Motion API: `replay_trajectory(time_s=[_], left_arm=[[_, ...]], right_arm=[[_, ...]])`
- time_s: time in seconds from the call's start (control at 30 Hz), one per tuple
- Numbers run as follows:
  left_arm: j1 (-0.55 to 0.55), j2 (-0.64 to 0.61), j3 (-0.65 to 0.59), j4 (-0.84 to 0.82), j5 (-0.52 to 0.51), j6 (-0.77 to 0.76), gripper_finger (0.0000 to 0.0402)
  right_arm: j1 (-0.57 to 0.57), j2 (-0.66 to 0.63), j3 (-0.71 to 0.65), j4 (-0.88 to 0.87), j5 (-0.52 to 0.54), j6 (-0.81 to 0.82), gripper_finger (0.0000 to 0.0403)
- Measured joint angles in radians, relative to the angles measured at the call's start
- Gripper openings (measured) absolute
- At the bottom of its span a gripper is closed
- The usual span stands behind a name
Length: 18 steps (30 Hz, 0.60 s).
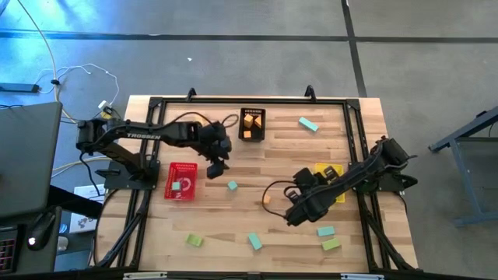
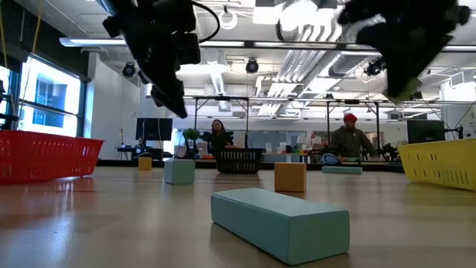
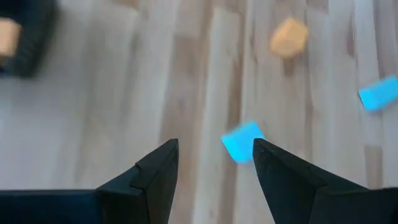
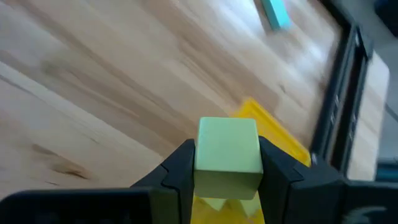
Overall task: Sort & place blocks by color
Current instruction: Put the green block into the yellow bin
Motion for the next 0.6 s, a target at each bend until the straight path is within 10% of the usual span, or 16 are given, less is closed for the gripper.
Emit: replay_trajectory(time_s=[0.6], left_arm=[[-0.235, 0.000, 0.000, -0.093, 0.000, 0.094, 0.0193]], right_arm=[[0.016, 0.001, -0.241, 0.001, -0.259, 0.204, 0.0102]])
